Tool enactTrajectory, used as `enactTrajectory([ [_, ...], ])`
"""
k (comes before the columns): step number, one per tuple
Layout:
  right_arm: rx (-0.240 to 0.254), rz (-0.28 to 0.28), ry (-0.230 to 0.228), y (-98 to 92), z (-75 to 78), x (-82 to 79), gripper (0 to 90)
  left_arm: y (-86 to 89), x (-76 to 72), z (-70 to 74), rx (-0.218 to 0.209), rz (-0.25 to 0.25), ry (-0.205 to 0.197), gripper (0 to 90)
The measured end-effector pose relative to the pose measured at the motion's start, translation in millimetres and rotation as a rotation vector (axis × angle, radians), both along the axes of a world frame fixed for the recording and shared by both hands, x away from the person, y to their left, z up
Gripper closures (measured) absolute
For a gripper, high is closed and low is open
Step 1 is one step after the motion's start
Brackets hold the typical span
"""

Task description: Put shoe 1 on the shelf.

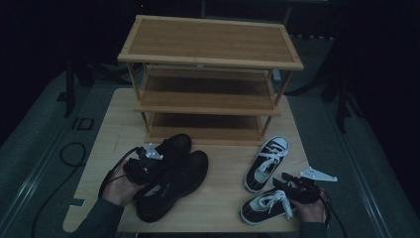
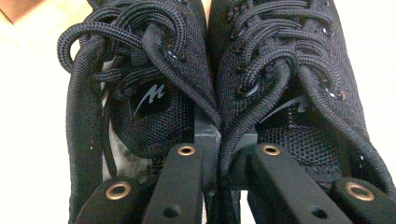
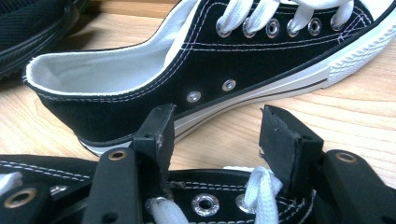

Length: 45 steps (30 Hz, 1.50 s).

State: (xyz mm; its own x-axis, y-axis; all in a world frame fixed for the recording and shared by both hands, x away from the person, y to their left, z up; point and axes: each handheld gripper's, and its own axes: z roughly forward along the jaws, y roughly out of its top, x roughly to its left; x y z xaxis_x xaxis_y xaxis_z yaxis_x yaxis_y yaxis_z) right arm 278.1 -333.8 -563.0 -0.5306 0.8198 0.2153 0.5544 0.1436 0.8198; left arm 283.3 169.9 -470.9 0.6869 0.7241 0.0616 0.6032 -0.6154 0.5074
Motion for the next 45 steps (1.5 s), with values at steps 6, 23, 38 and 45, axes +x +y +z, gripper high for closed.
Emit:
enactTrajectory([
  [6,-0.001,0.0,-0.001,0.1,0.0,-0.1,44.9,-1.7,3.8,5.9,-0.014,0.001,-0.005,86.2],
  [23,-0.001,0.0,-0.001,0.1,0.0,-0.1,45.0,-11.8,18.5,11.5,-0.003,0.028,-0.033,86.1],
  [38,0.0,0.001,0.0,0.0,0.0,0.0,45.0,-27.0,36.1,11.1,-0.01,0.065,-0.033,86.0],
  [45,-0.001,0.002,-0.002,-0.1,-0.1,0.2,44.9,-35.5,46.7,11.4,0.002,0.093,-0.044,86.0],
])
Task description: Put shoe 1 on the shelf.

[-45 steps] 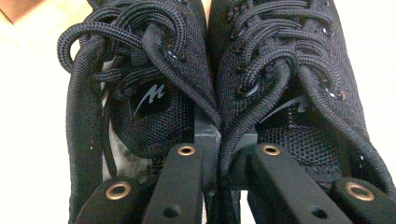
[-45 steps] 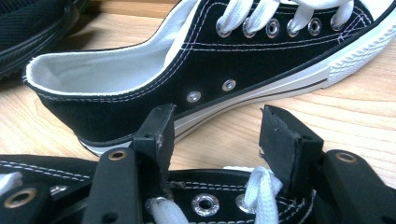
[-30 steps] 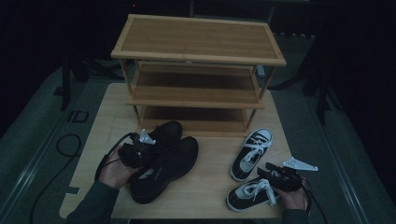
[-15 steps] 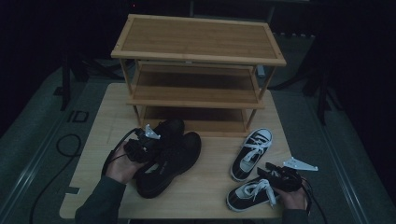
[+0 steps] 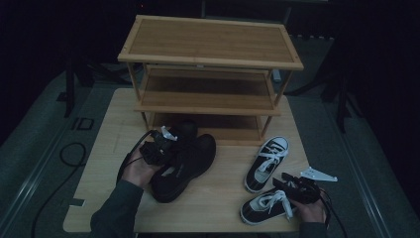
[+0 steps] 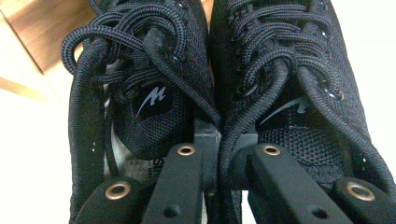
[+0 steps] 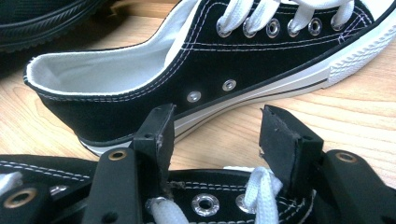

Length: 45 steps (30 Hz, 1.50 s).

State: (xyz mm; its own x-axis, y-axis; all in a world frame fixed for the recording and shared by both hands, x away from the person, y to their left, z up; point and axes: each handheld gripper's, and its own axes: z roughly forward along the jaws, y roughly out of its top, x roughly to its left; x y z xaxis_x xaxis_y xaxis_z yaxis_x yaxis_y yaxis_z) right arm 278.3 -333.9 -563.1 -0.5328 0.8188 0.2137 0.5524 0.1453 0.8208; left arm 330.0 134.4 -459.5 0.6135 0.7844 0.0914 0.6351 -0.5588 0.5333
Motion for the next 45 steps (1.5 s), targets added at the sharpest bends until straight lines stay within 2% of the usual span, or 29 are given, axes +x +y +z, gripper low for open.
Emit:
enactTrajectory([
  [15,0.003,0.001,0.004,-0.2,0.0,0.1,44.9,-10.6,17.3,-2.8,0.01,0.06,0.001,86.0],
  [23,0.004,0.001,0.004,-0.3,0.0,0.1,45.0,-19.9,29.4,-8.2,-0.009,0.114,-0.002,86.0],
  [31,0.004,0.002,0.004,-0.3,0.0,0.1,44.9,-27.6,35.1,-12.2,0.001,0.135,-0.013,85.9],
  [40,0.004,0.002,0.004,-0.3,0.0,0.1,45.0,-42.4,44.4,-12.4,0.031,0.191,-0.03,85.9],
  [45,0.004,0.002,0.005,-0.4,0.0,0.2,45.0,-49.4,50.0,-12.5,0.031,0.225,-0.034,85.9],
])
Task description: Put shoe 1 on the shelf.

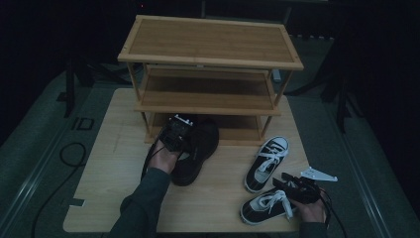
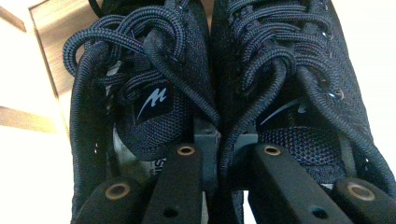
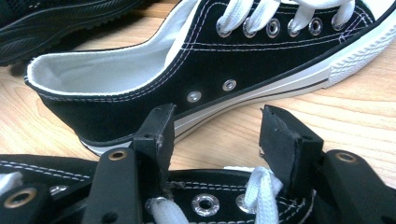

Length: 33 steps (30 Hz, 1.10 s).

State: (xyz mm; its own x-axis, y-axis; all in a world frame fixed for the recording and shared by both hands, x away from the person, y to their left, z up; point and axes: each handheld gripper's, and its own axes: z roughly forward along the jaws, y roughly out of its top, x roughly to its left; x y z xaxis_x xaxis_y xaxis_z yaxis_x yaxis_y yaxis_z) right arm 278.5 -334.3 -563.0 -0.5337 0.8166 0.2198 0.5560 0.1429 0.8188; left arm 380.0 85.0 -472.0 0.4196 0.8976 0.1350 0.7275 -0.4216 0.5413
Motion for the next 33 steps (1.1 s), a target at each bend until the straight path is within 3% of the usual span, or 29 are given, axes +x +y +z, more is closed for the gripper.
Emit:
enactTrajectory([
  [4,0.001,0.001,0.0,-0.1,0.0,0.0,45.0,-5.3,5.0,-1.0,-0.006,0.039,-0.007,85.9],
  [7,0.001,0.001,0.0,-0.1,0.0,0.1,44.9,-12.2,8.8,-2.1,0.026,0.07,-0.02,85.9],
  [12,0.001,0.002,0.001,-0.2,0.0,0.2,45.0,-18.6,11.5,-4.0,0.037,0.105,-0.034,85.8],
  [23,0.001,0.004,0.001,-0.3,0.0,0.3,44.9,-35.4,20.9,-7.0,0.021,0.229,-0.052,85.7],
  [28,0.0,0.004,0.0,-0.3,0.0,0.3,44.9,-40.5,24.1,-10.7,0.043,0.232,-0.061,82.0],
  [29,0.0,0.005,0.001,-0.3,0.0,0.4,44.9,-42.6,23.5,-11.6,0.074,0.21,-0.069,78.8],
  [33,0.0,0.005,0.001,-0.2,0.0,0.3,44.9,-42.2,22.2,-11.3,0.098,0.152,-0.043,64.8],
])
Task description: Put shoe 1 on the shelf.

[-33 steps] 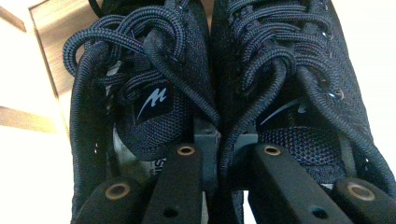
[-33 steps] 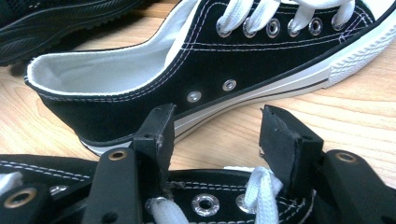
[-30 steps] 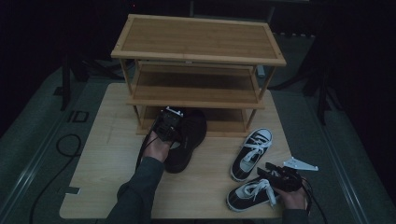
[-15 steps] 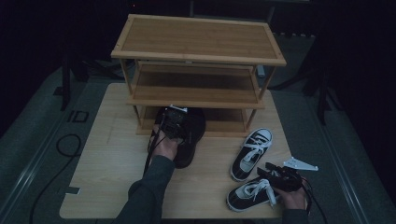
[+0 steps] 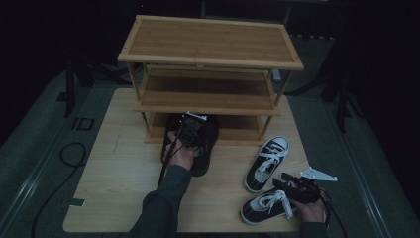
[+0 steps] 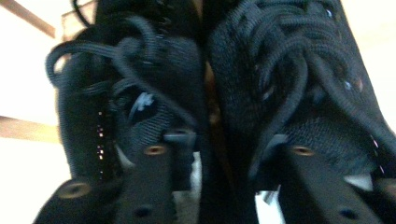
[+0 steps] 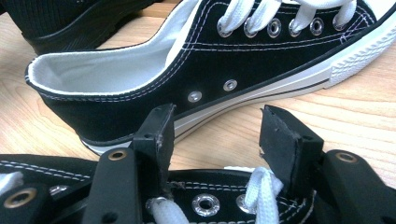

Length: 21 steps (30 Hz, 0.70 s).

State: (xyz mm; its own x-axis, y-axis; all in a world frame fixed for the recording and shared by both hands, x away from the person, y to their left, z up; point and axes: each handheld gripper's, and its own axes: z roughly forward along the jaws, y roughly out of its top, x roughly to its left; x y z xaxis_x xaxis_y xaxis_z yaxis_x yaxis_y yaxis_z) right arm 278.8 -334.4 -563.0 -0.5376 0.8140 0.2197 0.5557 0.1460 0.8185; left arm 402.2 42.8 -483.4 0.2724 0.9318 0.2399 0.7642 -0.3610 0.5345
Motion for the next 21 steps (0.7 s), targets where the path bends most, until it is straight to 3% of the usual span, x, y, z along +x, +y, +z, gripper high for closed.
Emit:
enactTrajectory([
  [4,0.0,-0.001,-0.001,0.2,0.0,-0.1,44.9,9.1,0.0,4.1,-0.037,-0.025,0.039,55.3],
  [10,0.0,-0.002,-0.001,0.2,0.0,-0.1,44.9,17.8,-9.0,16.7,-0.069,-0.079,0.04,47.2],
  [14,0.0,-0.001,-0.002,0.2,-0.1,-0.1,44.8,22.5,-16.1,23.2,-0.097,-0.104,0.029,47.2],
  [17,0.0,-0.001,-0.001,0.1,-0.1,-0.1,44.8,27.1,-23.7,31.1,-0.132,-0.145,0.013,48.0],
  [18,0.0,-0.002,-0.002,0.2,-0.1,-0.2,44.8,30.1,-28.1,34.8,-0.173,-0.189,0.016,49.0],
  [21,0.0,-0.001,-0.001,0.1,-0.1,-0.1,44.8,32.1,-32.7,38.1,-0.191,-0.22,0.006,51.3],
])
